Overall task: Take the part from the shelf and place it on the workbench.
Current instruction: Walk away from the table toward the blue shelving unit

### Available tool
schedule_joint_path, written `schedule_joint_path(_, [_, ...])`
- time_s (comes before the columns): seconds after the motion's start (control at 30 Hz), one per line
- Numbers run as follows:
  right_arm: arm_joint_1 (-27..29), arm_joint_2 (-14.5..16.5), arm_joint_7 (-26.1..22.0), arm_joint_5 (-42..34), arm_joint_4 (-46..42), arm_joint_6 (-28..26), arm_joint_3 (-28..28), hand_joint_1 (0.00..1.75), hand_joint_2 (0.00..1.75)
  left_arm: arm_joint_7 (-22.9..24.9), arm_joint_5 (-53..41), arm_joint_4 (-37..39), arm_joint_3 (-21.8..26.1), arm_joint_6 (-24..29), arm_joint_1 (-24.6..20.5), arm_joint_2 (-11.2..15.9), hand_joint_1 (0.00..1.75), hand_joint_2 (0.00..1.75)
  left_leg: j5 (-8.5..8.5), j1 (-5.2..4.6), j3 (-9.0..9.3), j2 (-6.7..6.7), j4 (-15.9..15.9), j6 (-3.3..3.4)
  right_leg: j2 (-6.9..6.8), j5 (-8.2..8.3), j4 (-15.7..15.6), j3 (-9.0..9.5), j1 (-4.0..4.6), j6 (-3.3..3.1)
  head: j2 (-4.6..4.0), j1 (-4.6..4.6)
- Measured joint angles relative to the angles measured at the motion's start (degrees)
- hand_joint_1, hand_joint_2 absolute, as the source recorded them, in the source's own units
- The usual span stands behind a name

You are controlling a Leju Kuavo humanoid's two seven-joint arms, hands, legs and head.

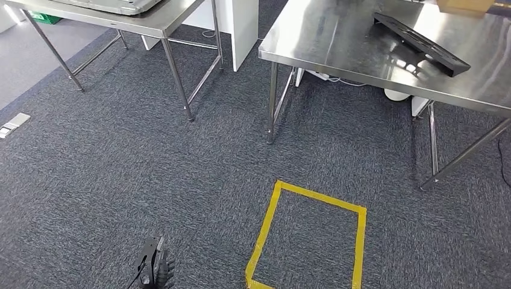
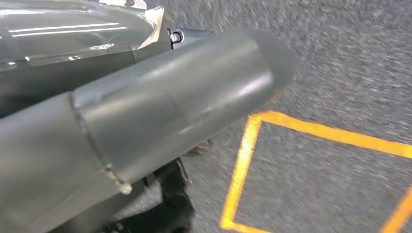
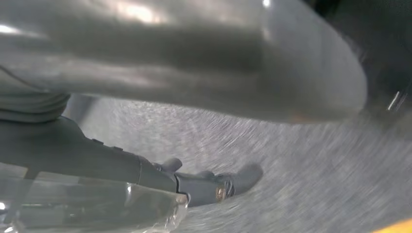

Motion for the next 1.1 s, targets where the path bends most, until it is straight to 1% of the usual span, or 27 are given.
schedule_joint_path(0.07, [-0.22,0.43,-0.76,-0.5,0.42,2.85,0.37,0.0,0.0,0.48,-1.21,0.12,-1.59,-1.24,-0.37,0.75,0.0,0.0,0.53,0.13,-0.53,-1.41,-0.06,0.44,3.04,-3.74,7.47,-3.2,-0.38,-0.36,0.0,0.13])
schedule_joint_path(0.1, [-0.23,0.54,-1.04,-0.72,0.61,3.57,0.4,0.0,0.0,0.63,-1.52,0.17,-2.24,-1.61,-0.4,1.03,0.0,0.0,0.73,0.12,-0.81,-2.26,-0.04,0.48,3.62,-5.21,11.21,-4.79,-0.48,-0.38,0.0,0.15])
schedule_joint_path(0.13, [-0.22,0.61,-1.21,-0.84,0.76,3.92,0.42,0.0,0.0,0.77,-1.72,0.23,-2.76,-1.79,-0.34,1.29,0.0,0.0,0.89,0.12,-1.03,-3.1,0.0,0.43,3.86,-5.87,13.43,-5.7,-0.56,-0.18,0.0,0.15])
schedule_joint_path(0.17, [-0.19,0.64,-1.34,-0.93,0.85,4.15,0.43,0.0,0.0,0.88,-1.94,0.31,-3.17,-1.93,-0.28,1.53,0.0,0.0,1.04,0.13,-1.19,-3.92,0.06,0.32,3.99,-5.58,13.46,-5.55,-0.62,0.23,0.0,0.17])
schedule_joint_path(0.2, [-0.19,0.65,-1.52,-1.02,0.91,4.37,0.44,0.0,0.0,0.97,-2.27,0.39,-3.51,-2.05,-0.24,1.75,0.0,0.44,1.14,0.14,-1.29,-4.69,0.13,0.2,4.19,-4.51,11.36,-4.39,-0.7,0.75,0.0,0.16])
schedule_joint_path(0.23, [-0.17,0.65,-1.85,-1.19,0.97,4.57,0.44,0.0,0.0,1.13,-2.84,0.45,-3.84,-2.33,-0.24,1.95,0.0,0.87,1.2,0.15,-1.38,-5.46,0.28,0.06,4.95,-2.9,7.38,-2.27,-0.89,1.3,0.0,0.16])
schedule_joint_path(0.27, [-0.12,0.67,-2.25,-1.36,1.07,4.75,0.44,0.0,0.0,1.34,-3.63,0.48,-4.2,-2.75,-0.25,2.16,0.0,1.31,1.21,0.07,-1.54,-6.2,0.55,-0.17,6.44,-1.53,3.2,-0.22,-1.15,1.67,0.0,0.19])
schedule_joint_path(0.3, [-0.04,0.73,-2.64,-1.41,1.22,4.85,0.44,0.0,0.0,1.6,-4.58,0.49,-4.62,-3.28,-0.23,2.38,0.0,1.75,1.19,-0.03,-1.76,-6.88,0.83,-0.44,7.59,-0.51,-0.04,1.29,-1.31,1.73,0.0,0.17])
schedule_joint_path(0.33, [0.07,0.85,-2.94,-1.31,1.38,4.94,0.46,0.0,0.0,1.87,-5.63,0.49,-5.03,-3.77,-0.18,2.63,0.0,1.75,1.22,-0.08,-2.03,-7.51,1.07,-0.78,8.53,0.07,-2.12,2.26,-1.37,1.57,0.0,0.14])
schedule_joint_path(0.37, [0.14,0.97,-3.03,-1.04,1.52,5.09,0.54,0.0,0.0,2.07,-6.66,0.49,-5.43,-4.11,-0.08,2.87,0.0,1.75,1.3,-0.08,-2.31,-8.05,1.21,-1.16,8.75,0.15,-2.62,2.42,-1.25,1.2,0.0,0.13])
schedule_joint_path(0.43, [0.27,1.23,-3.0,-0.48,1.66,5.62,0.85,0.0,0.0,2.37,-8.29,0.4,-6.01,-4.25,0.37,3.34,0.0,1.75,1.49,0.25,-2.81,-8.8,1.36,-1.85,7.38,0.51,-2.65,2.63,-1.21,0.35,0.0,0.1])
schedule_joint_path(0.47, [0.34,1.34,-2.96,-0.34,1.68,5.85,0.99,0.0,0.0,2.49,-8.84,0.28,-6.23,-4.18,0.65,3.52,0.0,1.75,1.02,0.32,-3.24,-8.03,2.04,-2.13,6.73,0.68,-2.75,2.69,-1.3,-0.03,0.0,0.04])
schedule_joint_path(0.5, [0.44,1.45,-2.93,-0.29,1.69,6.03,1.12,0.0,0.0,2.59,-9.17,0.14,-6.41,-4.09,0.87,3.68,0.0,1.75,-0.11,0.36,-4.11,-6.68,3.75,-2.39,5.98,0.82,-2.85,2.73,-1.4,-0.48,0.0,-0.12])
schedule_joint_path(0.57, [0.66,1.63,-2.89,-0.25,1.76,6.23,1.32,0.0,0.0,2.69,-9.48,-0.17,-6.63,-3.96,0.98,3.84,0.0,1.75,-3.95,0.38,-7.31,-3.25,10.57,-2.84,4.37,0.85,-2.9,2.66,-1.22,-1.08,0.0,-0.41])
schedule_joint_path(0.6, [0.76,1.67,-2.85,-0.24,1.81,6.31,1.41,0.0,0.0,2.7,-9.5,-0.28,-6.7,-3.94,0.97,3.87,0.0,1.75,-5.69,0.51,-9.19,-2.38,14.54,-3.08,3.46,0.83,-2.9,2.6,-1.08,-1.28,0.0,-0.46])
schedule_joint_path(0.63, [0.85,1.69,-2.79,-0.23,1.86,6.35,1.47,0.0,0.0,2.72,-9.53,-0.37,-6.78,-3.92,1.04,3.89,0.0,1.75,-6.58,0.67,-10.49,-1.92,17.33,-3.26,2.56,0.8,-2.89,2.53,-0.99,-1.3,0.0,-0.45])
schedule_joint_path(0.67, [0.88,1.69,-2.74,-0.22,1.89,6.37,1.5,0.0,0.0,2.73,-9.53,-0.42,-6.87,-3.92,1.16,3.92,0.0,1.75,-6.39,0.83,-10.76,-1.63,18.07,-3.38,1.74,0.79,-2.89,2.48,-0.94,-1.31,0.0,-0.46])
schedule_joint_path(0.7, [0.87,1.72,-2.69,-0.21,1.91,6.38,1.51,0.0,0.0,2.75,-9.52,-0.44,-6.96,-3.92,1.27,3.97,0.0,1.75,-5.23,0.97,-9.83,-1.28,16.51,-3.43,0.98,0.77,-2.88,2.46,-0.93,-1.3,0.0,-0.46])
schedule_joint_path(0.73, [0.82,1.76,-2.66,-0.2,1.91,6.39,1.52,0.0,0.0,2.76,-9.52,-0.46,-7.04,-3.92,1.35,4.03,0.0,1.75,-3.49,1.06,-7.82,-0.56,13.02,-3.4,0.32,0.73,-2.88,2.49,-0.93,-1.23,0.0,-0.47])
schedule_joint_path(0.77, [0.77,1.79,-2.66,-0.2,1.91,6.39,1.54,0.0,0.0,2.76,-9.52,-0.56,-7.11,-3.92,1.35,4.09,0.0,1.75,-1.97,1.05,-5.38,0.81,8.73,-3.32,-0.27,0.66,-2.88,2.57,-0.84,-1.13,0.0,-0.5])
schedule_joint_path(0.83, [0.7,1.84,-2.66,-0.2,1.92,6.39,1.55,0.0,0.0,2.75,-9.53,-0.83,-7.2,-3.92,1.17,4.17,0.0,1.75,-0.34,0.77,-2.18,2.58,2.93,-2.83,-1.39,0.38,-2.83,2.66,-0.4,-0.65,0.0,-0.4])
schedule_joint_path(0.87, [0.68,1.83,-2.68,-0.21,1.93,6.42,1.55,0.0,0.0,2.75,-9.57,-0.96,-7.24,-3.91,1.11,4.2,0.0,1.75,-0.29,0.53,-1.79,2.72,1.99,-2.55,-1.96,0.27,-2.84,2.75,-0.18,-0.35,0.0,-0.31])
schedule_joint_path(0.93, [0.61,1.81,-3.25,-0.42,1.93,6.83,1.55,0.0,0.0,2.82,-10.08,-1.08,-7.3,-3.87,1.3,4.3,0.0,1.75,-0.05,0.28,-1.94,1.27,1.77,-1.76,-2.93,0.08,-2.87,2.87,-0.06,0.36,0.0,-0.18])
schedule_joint_path(0.97, [0.6,1.67,-3.92,-0.67,1.93,7.28,1.54,0.0,0.0,2.89,-10.64,-1.25,-7.33,-3.82,1.53,4.31,0.0,1.75,0.16,0.26,-1.91,0.62,1.54,-1.33,-2.42,-0.26,-2.47,2.77,-0.17,0.68,0.0,-0.14])
schedule_joint_path(1.0, [0.63,1.49,-4.86,-1.01,1.94,7.84,1.54,0.0,0.0,3.06,-11.44,-1.55,-7.35,-3.76,1.74,4.34,0.0,1.75,0.43,0.33,-1.88,-0.04,1.32,-0.86,-1.14,-1.14,-1.09,2.17,-0.28,0.78,0.0,-0.04])
schedule_joint_path(1.07, [0.8,0.87,-6.74,-1.92,2.01,8.88,1.46,0.0,0.0,3.61,-13.53,-2.61,-7.36,-3.53,2.14,4.34,0.0,1.75,0.82,0.4,-2.0,-1.36,1.12,-0.23,2.34,-4.27,5.1,-0.69,-0.58,0.49,0.0,0.21])
schedule_joint_path(1.1, [0.9,0.6,-7.61,-2.6,2.07,9.26,1.32,0.0,0.0,3.97,-14.65,-3.27,-7.35,-3.38,2.42,4.37,0.0,1.75,0.91,0.37,-2.13,-2.14,1.13,-0.05,3.4,-5.92,9.09,-2.66,-0.6,0.32,0.0,0.3])
